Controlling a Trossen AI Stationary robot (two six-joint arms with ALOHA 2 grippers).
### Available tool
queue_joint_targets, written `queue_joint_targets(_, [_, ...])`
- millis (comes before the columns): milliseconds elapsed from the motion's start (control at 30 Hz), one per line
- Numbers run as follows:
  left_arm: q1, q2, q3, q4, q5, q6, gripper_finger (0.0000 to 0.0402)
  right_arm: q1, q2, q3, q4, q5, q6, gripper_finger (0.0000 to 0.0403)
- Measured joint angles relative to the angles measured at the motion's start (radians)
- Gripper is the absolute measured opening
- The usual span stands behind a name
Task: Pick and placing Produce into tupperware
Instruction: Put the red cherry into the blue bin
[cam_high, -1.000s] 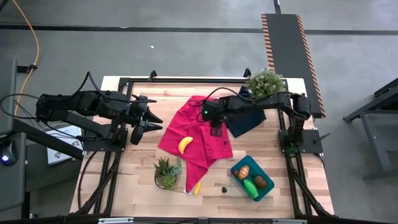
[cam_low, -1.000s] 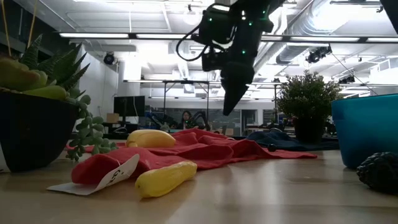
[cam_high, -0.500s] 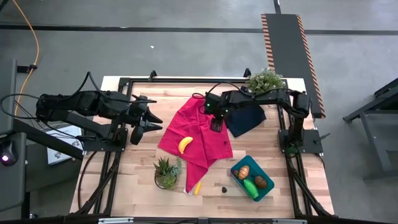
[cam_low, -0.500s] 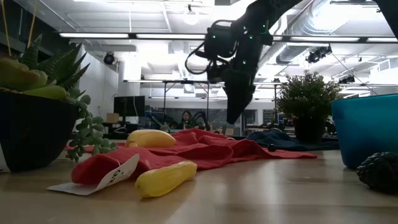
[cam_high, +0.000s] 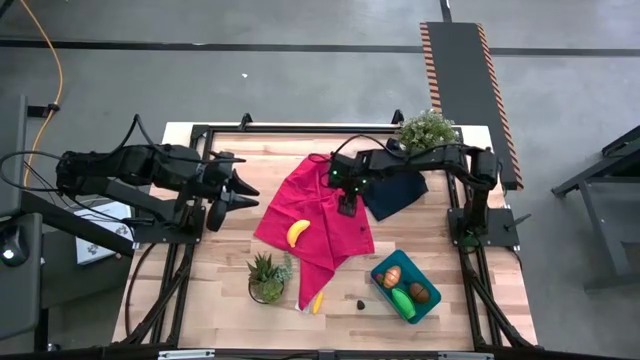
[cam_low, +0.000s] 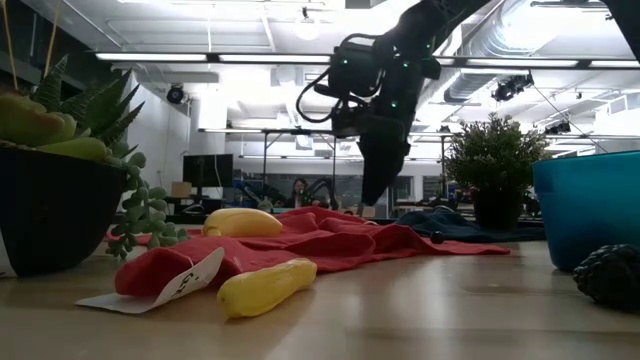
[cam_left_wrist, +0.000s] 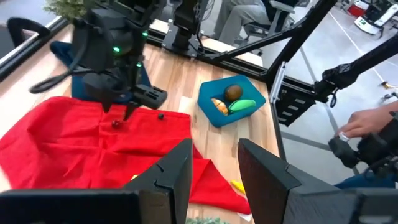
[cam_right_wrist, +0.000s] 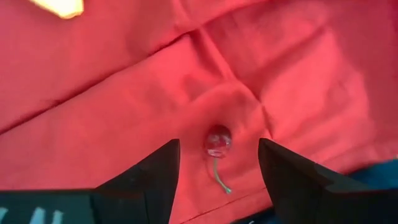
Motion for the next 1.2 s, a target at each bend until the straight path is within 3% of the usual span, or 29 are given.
queue_joint_targets(167, [0.0, -0.012, 0.0, -0.051, -0.035, 0.0, 0.0117, 0.024, 0.033, 0.0, 0.004, 0.0, -0.026, 0.0206])
queue_joint_targets(367, [0.0, -0.032, 0.0, -0.062, -0.052, -0.008, 0.0117, 0.04, 0.042, 0.0, 0.019, 0.091, -0.024, 0.0206])
queue_joint_targets(1200, [0.0, -0.039, -0.046, -0.086, -0.081, -0.038, 0.0117, 0.026, 0.092, 0.0, 0.012, 0.067, 0.003, 0.0199])
